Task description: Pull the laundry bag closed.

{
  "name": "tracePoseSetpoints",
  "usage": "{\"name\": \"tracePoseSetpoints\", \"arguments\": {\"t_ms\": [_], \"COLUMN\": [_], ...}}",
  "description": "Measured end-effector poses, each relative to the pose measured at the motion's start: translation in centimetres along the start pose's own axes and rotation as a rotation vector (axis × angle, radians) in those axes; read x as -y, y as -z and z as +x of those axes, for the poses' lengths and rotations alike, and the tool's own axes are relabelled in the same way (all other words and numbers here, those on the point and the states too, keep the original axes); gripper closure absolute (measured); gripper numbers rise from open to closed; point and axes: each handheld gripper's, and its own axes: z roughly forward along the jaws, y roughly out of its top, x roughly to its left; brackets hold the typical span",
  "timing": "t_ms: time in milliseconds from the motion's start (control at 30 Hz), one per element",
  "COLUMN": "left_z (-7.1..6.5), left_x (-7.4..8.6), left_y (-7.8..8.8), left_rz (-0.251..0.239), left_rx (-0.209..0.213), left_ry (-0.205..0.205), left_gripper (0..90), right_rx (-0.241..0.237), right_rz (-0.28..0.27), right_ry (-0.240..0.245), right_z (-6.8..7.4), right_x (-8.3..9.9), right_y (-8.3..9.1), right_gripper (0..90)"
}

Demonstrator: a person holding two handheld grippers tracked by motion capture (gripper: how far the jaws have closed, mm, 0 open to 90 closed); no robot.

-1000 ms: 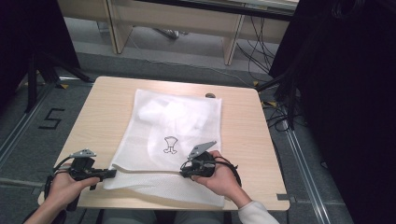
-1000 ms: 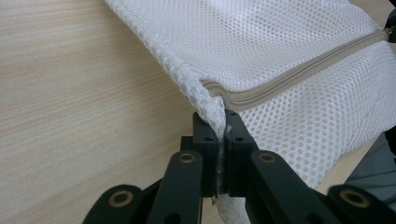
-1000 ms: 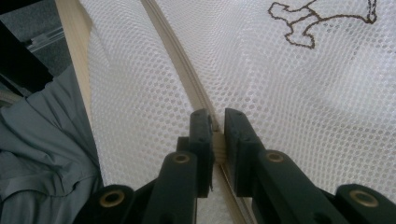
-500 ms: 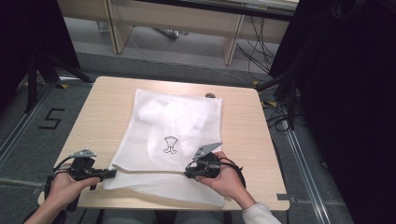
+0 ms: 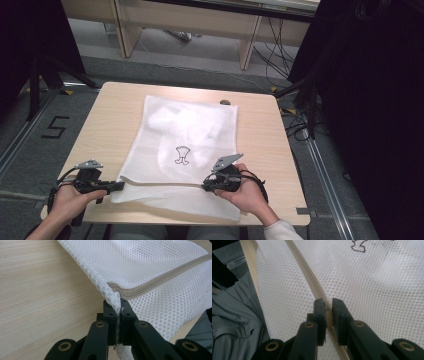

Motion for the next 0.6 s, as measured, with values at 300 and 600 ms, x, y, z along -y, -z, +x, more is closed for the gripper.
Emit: {"name": "tracePoseSetpoints", "arguments": {"t_ms": [300, 600], "left_z": [0.0, 0.2], "left_x": [0.0, 0.0], "left_y": [0.0, 0.2], "left_rz": [-0.001, 0.022], "left_rx": [0.002, -0.004], "left_ry": [0.001, -0.024], "left_gripper": [85.6, 85.6], "right_rx": [0.009, -0.004], "right_rz": [0.004, 0.006], "right_ry": [-0.043, -0.017], "right_z": [-0.2, -0.5], "right_x": [0.8, 1.2], "right_y": [0.9, 1.1], "right_gripper": [82.7, 82.7]}}
